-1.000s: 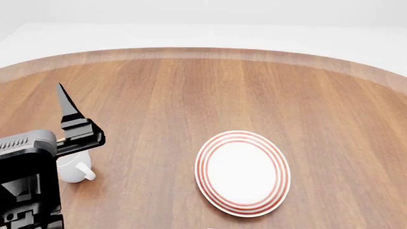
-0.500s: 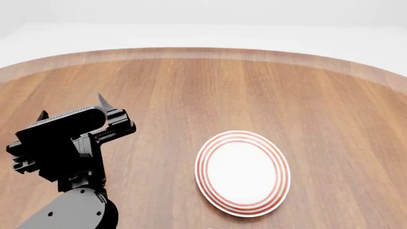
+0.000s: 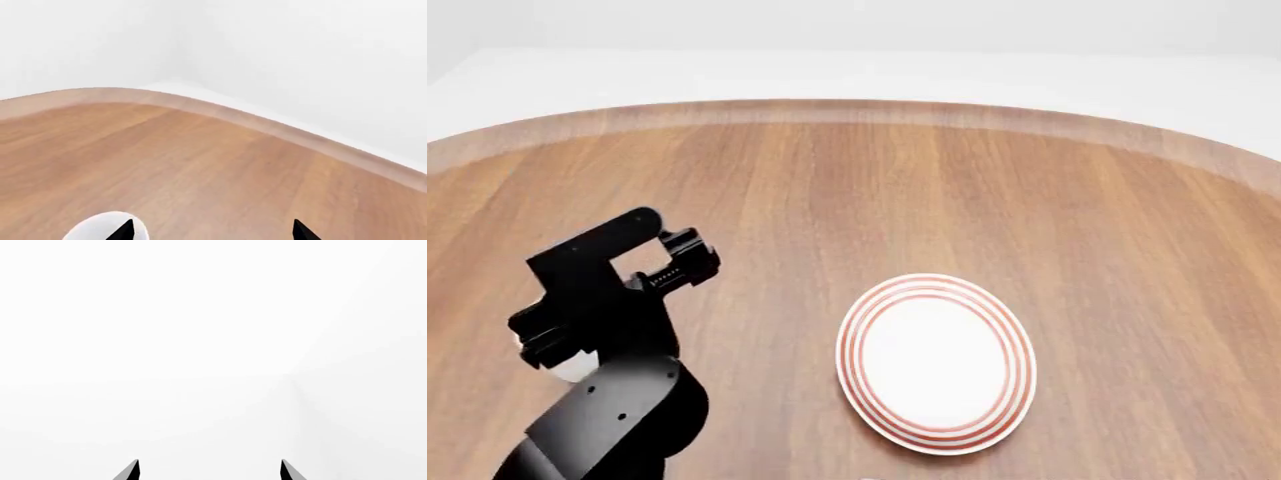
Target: Pick up the white mug and put it on the plate, and put the chocolate pudding to the right of the plate.
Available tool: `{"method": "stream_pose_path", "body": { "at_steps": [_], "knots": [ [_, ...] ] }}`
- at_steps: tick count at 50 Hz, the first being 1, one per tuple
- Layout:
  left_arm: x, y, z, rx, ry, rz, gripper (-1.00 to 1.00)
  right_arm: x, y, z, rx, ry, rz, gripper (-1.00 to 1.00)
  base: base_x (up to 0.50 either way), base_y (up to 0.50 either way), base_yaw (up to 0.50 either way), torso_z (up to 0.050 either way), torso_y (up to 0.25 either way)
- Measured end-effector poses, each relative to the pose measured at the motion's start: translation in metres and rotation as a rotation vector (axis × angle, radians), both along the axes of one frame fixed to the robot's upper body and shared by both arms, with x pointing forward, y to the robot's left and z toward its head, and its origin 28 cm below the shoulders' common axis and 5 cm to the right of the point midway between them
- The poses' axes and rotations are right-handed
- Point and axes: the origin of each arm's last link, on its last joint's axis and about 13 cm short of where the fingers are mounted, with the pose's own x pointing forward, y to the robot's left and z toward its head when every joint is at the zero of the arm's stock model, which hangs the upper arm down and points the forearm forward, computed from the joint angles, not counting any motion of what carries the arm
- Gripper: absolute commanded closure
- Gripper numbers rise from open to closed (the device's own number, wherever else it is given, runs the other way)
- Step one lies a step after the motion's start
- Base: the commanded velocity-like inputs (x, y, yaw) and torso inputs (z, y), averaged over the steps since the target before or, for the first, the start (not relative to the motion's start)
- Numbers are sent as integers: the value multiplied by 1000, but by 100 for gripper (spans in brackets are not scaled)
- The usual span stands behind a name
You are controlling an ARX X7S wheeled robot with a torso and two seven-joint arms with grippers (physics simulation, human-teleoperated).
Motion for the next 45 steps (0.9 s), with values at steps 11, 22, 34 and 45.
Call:
{"method": "stream_pose_path", "body": {
  "at_steps": [11,22,34,45],
  "knots": [
    [15,2,-9,-95,72,38,-100,0,0,1,-3,1,3,-100,0,0,0,0,0],
    [23,4,-19,-154,126,79,-100,1,0,0,-4,1,4,-100,0,0,0,0,0],
    [28,9,-29,-186,165,126,-100,2,-1,-2,-4,2,4,-100,0,0,0,0,0],
    [32,14,-37,-200,189,166,-100,2,-1,-3,-5,4,5,-100,0,0,0,0,0]
  ]
}}
